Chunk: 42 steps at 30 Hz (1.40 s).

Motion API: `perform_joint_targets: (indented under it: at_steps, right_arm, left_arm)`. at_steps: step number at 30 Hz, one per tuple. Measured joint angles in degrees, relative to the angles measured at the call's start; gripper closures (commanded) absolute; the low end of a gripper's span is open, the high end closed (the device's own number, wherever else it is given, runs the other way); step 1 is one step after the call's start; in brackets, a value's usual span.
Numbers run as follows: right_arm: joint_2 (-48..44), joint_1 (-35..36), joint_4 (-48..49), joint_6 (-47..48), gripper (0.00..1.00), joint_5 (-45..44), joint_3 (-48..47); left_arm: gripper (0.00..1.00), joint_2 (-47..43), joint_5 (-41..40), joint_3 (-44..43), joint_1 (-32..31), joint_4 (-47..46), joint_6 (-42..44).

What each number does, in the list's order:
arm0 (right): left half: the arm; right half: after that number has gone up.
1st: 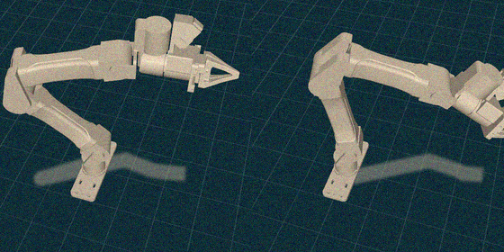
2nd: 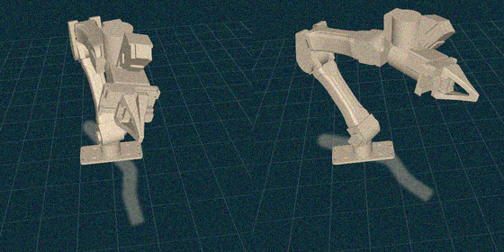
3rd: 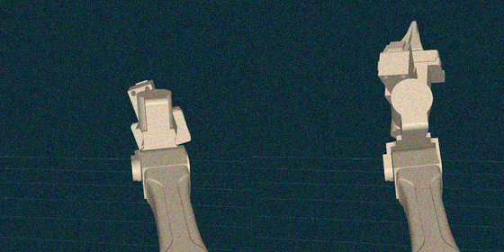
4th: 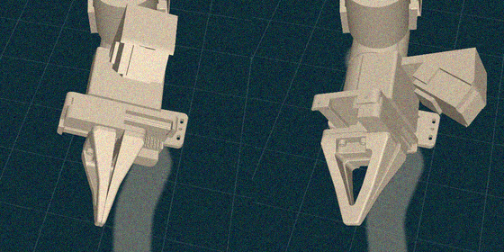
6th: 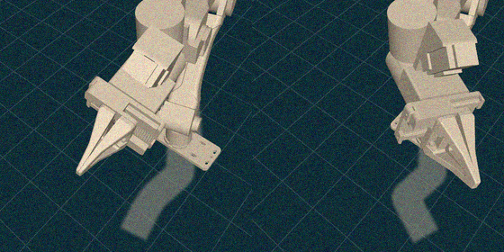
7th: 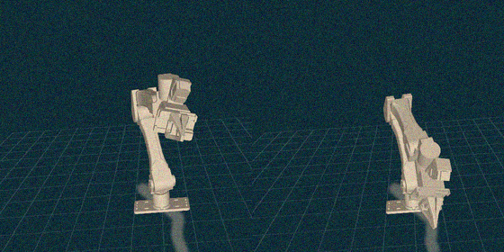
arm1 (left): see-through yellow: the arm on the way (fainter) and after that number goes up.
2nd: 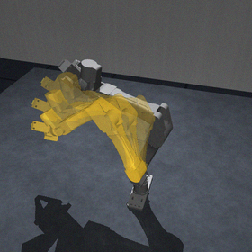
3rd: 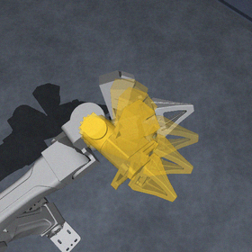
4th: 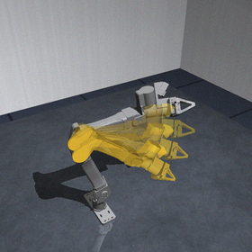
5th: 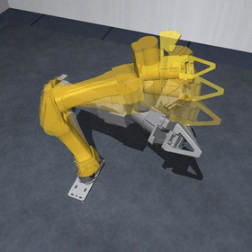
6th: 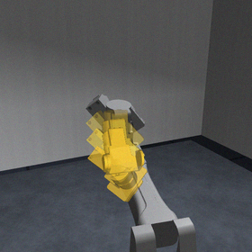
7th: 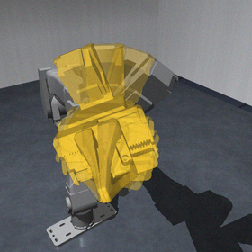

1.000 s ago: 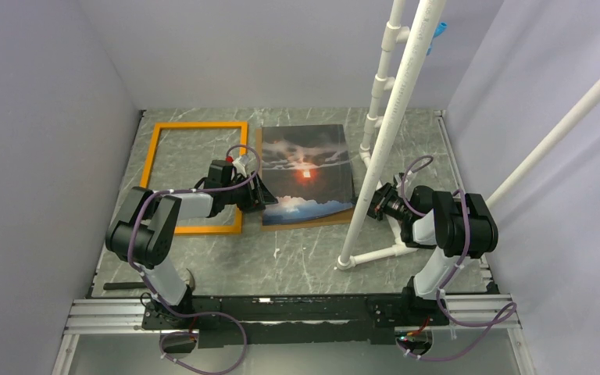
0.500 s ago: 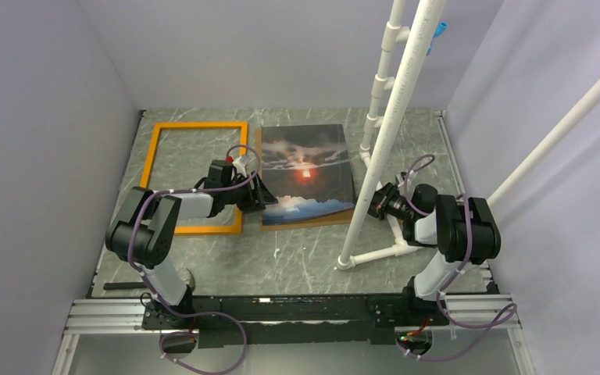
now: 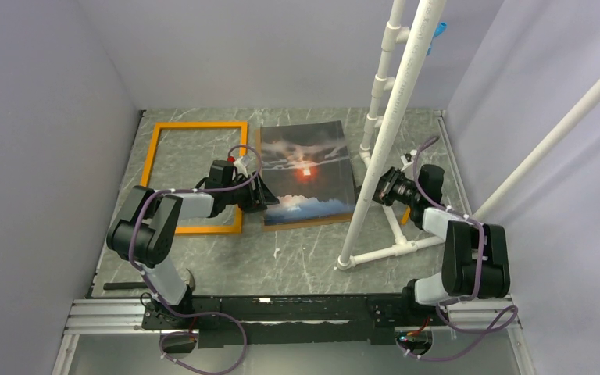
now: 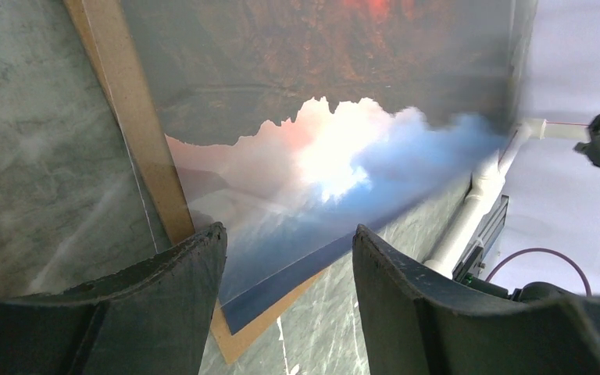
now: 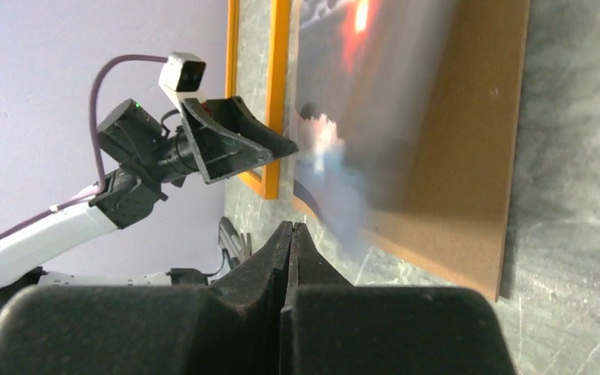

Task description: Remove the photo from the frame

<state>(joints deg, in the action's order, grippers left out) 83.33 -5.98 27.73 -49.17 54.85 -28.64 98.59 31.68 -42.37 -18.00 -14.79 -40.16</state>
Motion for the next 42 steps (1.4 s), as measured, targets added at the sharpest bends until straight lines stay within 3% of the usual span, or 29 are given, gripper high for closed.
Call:
perform_joint_targets:
  at_steps: [8, 11, 17, 28, 42]
  right_arm:
    - [-5.0, -0.3, -10.9, 5.4, 1.0, -0.9, -8.2]
    - [-5.1, -0.3, -15.0, 7.6, 0.76, -1.5, -10.4]
    - [-4.9, -0.3, -23.5, 13.7, 0.59, -6.4, -11.2]
    - [1.4, -0.2, -26.6, 19.3, 0.58, -10.5, -6.0]
    - [10.1, 0.2, -23.1, 19.6, 0.62, -11.0, -5.4]
  left_arm:
    - [0.29, -0.2, 0.4, 0.4, 0.0, -0.9, -0.2]
    - [0.29, -0.2, 0.6, 0.7, 0.0, -1.5, -0.5]
    - [0.26, -0.6, 1.0, 1.2, 0.0, -2.2, -1.0]
    - [0.25, -2.5, 0.7, -6.4, 0.0, 12.7, 3.0]
    - [0.29, 2.0, 1.4, -4.7, 0.2, 6.0, -1.0]
